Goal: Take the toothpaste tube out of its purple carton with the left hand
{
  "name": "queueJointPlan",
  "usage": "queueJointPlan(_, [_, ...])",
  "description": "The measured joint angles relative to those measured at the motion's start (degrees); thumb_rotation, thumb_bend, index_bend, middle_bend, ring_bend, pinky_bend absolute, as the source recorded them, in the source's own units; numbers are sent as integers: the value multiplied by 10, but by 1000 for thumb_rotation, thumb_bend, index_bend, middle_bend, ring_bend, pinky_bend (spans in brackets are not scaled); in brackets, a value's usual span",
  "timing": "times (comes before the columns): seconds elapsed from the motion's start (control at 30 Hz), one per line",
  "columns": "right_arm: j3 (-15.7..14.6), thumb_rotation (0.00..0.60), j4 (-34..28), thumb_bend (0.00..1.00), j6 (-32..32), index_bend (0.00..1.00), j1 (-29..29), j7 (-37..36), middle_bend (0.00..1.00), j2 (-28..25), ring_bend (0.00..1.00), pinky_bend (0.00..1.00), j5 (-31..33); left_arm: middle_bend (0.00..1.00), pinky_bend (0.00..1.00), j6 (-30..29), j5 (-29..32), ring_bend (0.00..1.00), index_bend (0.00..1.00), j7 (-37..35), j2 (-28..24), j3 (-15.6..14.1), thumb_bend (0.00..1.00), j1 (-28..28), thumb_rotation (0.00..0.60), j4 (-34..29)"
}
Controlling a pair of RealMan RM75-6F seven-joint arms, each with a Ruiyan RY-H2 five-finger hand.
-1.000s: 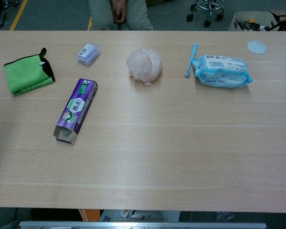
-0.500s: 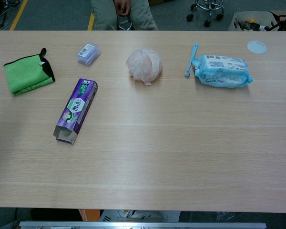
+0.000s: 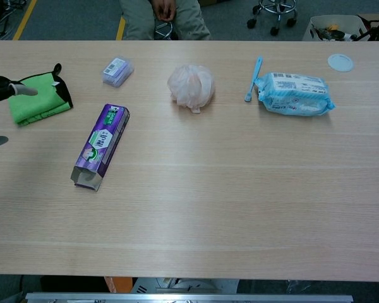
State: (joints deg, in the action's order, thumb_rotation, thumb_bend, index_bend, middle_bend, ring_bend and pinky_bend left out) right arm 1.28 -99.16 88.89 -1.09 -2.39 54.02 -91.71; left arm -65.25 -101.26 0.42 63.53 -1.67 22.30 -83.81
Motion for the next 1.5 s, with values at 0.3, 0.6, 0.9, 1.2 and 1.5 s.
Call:
queueJointPlan(0.3, [-2,600,-1,268,-1,416,2,2,425,-1,429,488,3,128,253,0,-73,149,73,-50,87,-26,264,56,600,128])
queueJointPlan(0.6, [-2,600,-5,268,1,416,6,3,425,-5,429,487,8,111,249,-23,-121,141,53,-69,173,-51,264,99,600,243])
queueJointPlan(0.9, [-3,600,-9,269,-2,416,9,3,425,-10,429,487,13,111,246,-58,-149,140,53,-85,238,-70,264,134,600,354])
queueJointPlan(1.2, [-4,600,-12,272,-6,416,11,10,425,-11,429,487,20,111,243,-69,-153,141,53,-101,270,-96,264,151,600,432])
queueJointPlan(1.5, [-5,600,-28,273,-12,416,11,30,425,-12,429,487,24,112,235,-96,-145,140,53,-143,306,-115,264,148,600,525])
